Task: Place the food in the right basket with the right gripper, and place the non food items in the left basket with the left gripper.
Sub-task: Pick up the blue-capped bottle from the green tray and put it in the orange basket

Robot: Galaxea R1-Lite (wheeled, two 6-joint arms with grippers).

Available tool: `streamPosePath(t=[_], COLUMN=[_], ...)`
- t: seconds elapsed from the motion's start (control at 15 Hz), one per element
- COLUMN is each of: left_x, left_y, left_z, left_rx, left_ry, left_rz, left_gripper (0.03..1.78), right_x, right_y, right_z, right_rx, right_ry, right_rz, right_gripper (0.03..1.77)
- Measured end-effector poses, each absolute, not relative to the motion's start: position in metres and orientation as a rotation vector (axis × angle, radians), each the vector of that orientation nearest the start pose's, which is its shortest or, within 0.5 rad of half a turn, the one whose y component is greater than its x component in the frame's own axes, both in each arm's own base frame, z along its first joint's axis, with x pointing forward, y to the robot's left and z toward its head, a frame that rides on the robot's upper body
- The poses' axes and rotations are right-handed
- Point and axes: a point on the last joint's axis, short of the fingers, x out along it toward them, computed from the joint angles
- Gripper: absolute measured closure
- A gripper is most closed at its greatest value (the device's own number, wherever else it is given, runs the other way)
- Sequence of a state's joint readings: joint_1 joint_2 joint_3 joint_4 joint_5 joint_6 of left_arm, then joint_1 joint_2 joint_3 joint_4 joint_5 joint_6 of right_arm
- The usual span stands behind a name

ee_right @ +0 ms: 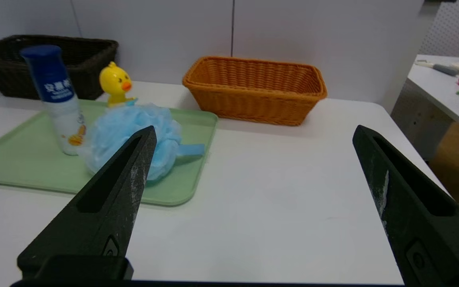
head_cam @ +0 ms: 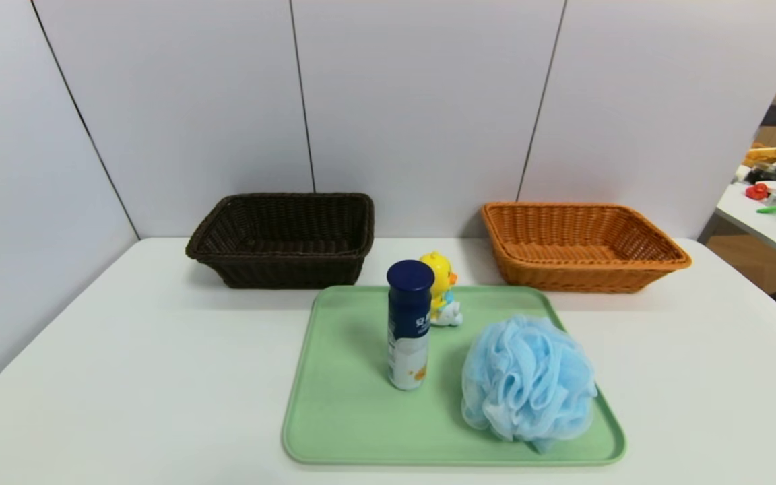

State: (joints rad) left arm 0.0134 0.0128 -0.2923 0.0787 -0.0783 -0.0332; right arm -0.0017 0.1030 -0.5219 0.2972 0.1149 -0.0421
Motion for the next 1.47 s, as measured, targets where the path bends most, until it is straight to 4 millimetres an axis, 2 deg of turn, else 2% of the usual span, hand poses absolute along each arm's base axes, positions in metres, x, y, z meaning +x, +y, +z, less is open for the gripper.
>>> streamPosePath(t=[0.2, 0.33, 0.53, 0.73, 0.93, 1.07, 1.27, 1.47], left_x=[-0.06, -0.052, -0.024, 0.019, 0.077, 0.109, 0.146, 0.173], left_y=[-0.003, -0.003, -0.003, -0.003, -0.006, -0.019, -0.042, -0.064], left_z=[0.185, 0.213, 0.253, 0.286, 0.302, 0.3, 0.287, 0.271], left_rx=[-0.02, -0.02, -0.021, -0.02, -0.028, -0.042, -0.083, -0.105], left_ry=[-0.214, -0.194, -0.148, -0.097, -0.043, 0.011, 0.131, 0.224], left_rz=[-0.104, -0.114, -0.117, -0.122, -0.179, -0.276, -0.384, -0.452], left_gripper=[0.12, 0.12, 0.12, 0.12, 0.12, 0.12, 0.12, 0.12], right_x=[-0.069, -0.056, -0.019, 0.032, 0.088, 0.119, 0.16, 0.183], right_y=[0.005, 0.006, 0.007, 0.007, 0.012, 0.022, 0.047, 0.075], right_z=[0.242, 0.28, 0.319, 0.338, 0.342, 0.332, 0.3, 0.259], right_rx=[-0.062, -0.068, -0.088, -0.095, -0.087, -0.078, -0.079, -0.092], right_ry=[-0.143, -0.139, -0.086, 0.003, 0.073, 0.145, 0.245, 0.317], right_rz=[0.19, 0.24, 0.285, 0.308, 0.383, 0.469, 0.592, 0.702], right_gripper=[0.1, 0.1, 0.1, 0.1, 0.1, 0.1, 0.1, 0.1])
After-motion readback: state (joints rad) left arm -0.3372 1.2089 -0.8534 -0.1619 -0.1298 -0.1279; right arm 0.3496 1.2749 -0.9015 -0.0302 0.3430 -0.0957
